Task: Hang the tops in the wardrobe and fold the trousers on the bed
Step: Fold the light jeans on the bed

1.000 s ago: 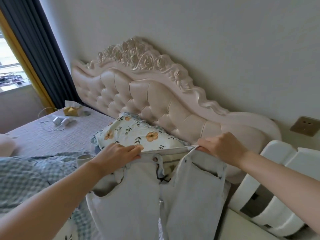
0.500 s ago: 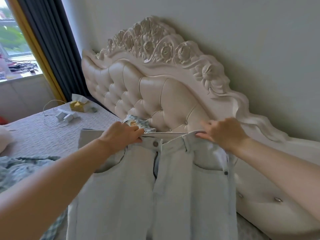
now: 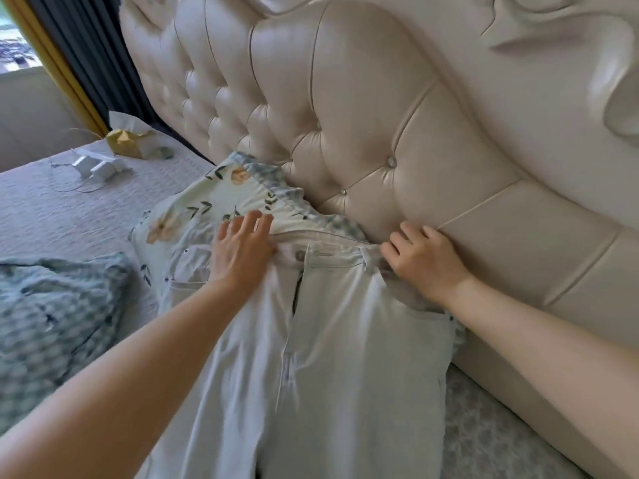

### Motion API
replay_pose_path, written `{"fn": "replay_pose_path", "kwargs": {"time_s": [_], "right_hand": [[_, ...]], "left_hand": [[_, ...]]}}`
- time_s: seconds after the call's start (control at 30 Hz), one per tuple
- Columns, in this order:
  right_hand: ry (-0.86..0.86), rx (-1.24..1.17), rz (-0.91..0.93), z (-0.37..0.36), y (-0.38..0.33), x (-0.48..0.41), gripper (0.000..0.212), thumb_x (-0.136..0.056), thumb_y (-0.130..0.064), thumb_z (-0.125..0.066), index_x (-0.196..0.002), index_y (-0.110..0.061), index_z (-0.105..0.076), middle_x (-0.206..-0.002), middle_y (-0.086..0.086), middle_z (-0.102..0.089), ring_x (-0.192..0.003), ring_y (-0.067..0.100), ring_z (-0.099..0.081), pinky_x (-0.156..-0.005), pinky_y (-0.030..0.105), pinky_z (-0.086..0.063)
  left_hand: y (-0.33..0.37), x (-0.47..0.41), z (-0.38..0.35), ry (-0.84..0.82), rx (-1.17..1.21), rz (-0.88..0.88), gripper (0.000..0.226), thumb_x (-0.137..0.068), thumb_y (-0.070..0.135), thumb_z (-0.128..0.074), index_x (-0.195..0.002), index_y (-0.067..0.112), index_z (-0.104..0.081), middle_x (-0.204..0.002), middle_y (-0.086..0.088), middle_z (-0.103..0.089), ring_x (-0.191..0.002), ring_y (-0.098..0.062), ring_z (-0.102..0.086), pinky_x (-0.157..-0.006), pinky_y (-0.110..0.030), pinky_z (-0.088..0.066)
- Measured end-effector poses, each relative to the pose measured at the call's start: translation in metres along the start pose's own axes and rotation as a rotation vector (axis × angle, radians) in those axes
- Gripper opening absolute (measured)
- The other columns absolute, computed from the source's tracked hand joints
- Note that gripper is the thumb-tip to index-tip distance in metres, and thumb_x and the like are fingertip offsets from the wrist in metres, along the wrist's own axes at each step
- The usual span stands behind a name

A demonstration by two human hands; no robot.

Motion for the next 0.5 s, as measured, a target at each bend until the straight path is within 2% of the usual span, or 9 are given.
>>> {"fn": "replay_pose_path", "kwargs": {"time_s": [0.1,0.17,0.23,0.27,0.37,0.43,0.5], "right_hand": [[0.018,-0.199,-0.179,0.014,0.003,0.014,0.021,-0.078,0.004,-0.054,-0.072,-0.012,-0.066,-0.086,0.005,-0.07,-0.088,0.029,-0.066,-0.069,0.034,-0.05],[0.019,-0.299,-0.287,0.025,0.003,0.029,0.016,-0.079,0.002,-0.063,-0.081,-0.012,-0.07,-0.099,0.002,-0.071,-0.097,0.03,-0.064,-0.074,0.035,-0.049],[-0.01,-0.375,-0.361,0.034,-0.004,0.049,0.021,-0.077,0.005,-0.068,-0.09,-0.011,-0.072,-0.104,0.003,-0.07,-0.1,0.031,-0.063,-0.077,0.037,-0.049],[-0.031,-0.42,-0.399,0.037,-0.007,0.06,0.026,-0.076,0.008,-0.068,-0.095,-0.01,-0.072,-0.106,0.005,-0.069,-0.101,0.032,-0.062,-0.079,0.039,-0.05],[-0.091,-0.53,-0.549,0.047,-0.016,0.094,0.034,-0.076,0.01,-0.065,-0.108,-0.004,-0.069,-0.118,0.01,-0.065,-0.109,0.034,-0.058,-0.087,0.046,-0.05],[-0.147,-0.615,-0.674,0.049,-0.026,0.115,0.033,-0.082,0.004,-0.065,-0.114,-0.003,-0.065,-0.123,0.009,-0.062,-0.113,0.03,-0.055,-0.095,0.041,-0.047],[-0.203,-0.777,-0.89,0.05,-0.039,0.136,0.033,-0.088,-0.007,-0.064,-0.12,-0.007,-0.059,-0.123,0.002,-0.059,-0.113,0.021,-0.052,-0.094,0.031,-0.045]], "left_hand": [[0.022,0.03,0.017,0.161,0.249,0.009,0.035,-0.091,0.003,-0.055,-0.124,0.012,-0.056,-0.13,-0.007,-0.054,-0.119,-0.032,-0.05,-0.097,-0.043,-0.041],[0.048,0.058,0.021,0.215,0.385,-0.131,0.028,-0.094,0.01,-0.048,-0.119,0.01,-0.061,-0.127,-0.006,-0.058,-0.117,-0.031,-0.052,-0.096,-0.044,-0.044],[0.071,0.086,0.015,0.143,0.369,-0.282,0.036,-0.097,0.022,-0.042,-0.124,0.01,-0.063,-0.134,-0.007,-0.058,-0.13,-0.034,-0.048,-0.106,-0.046,-0.041],[0.078,0.097,0.009,0.064,0.324,-0.305,0.042,-0.098,0.028,-0.039,-0.13,0.013,-0.061,-0.143,-0.006,-0.052,-0.139,-0.035,-0.039,-0.112,-0.048,-0.035],[0.079,0.111,-0.008,-0.128,0.205,-0.215,0.053,-0.101,0.042,-0.022,-0.151,0.029,-0.035,-0.163,0.006,-0.017,-0.152,-0.027,-0.003,-0.122,-0.049,-0.01],[0.076,0.113,-0.015,-0.157,0.13,-0.191,0.056,-0.1,0.046,-0.009,-0.155,0.037,-0.015,-0.164,0.011,0.002,-0.151,-0.021,0.01,-0.123,-0.047,0.0],[0.075,0.114,-0.022,-0.174,0.098,-0.179,0.054,-0.1,0.047,-0.003,-0.154,0.041,0.0,-0.163,0.012,0.011,-0.15,-0.019,0.015,-0.122,-0.045,0.004]]}}
Point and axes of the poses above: each hand's wrist, its own x-axis away from the middle knuckle, its own z-axis out of the back of the hand, y = z × x, the point moved 4 cm from there along -x, towards the middle knuckle
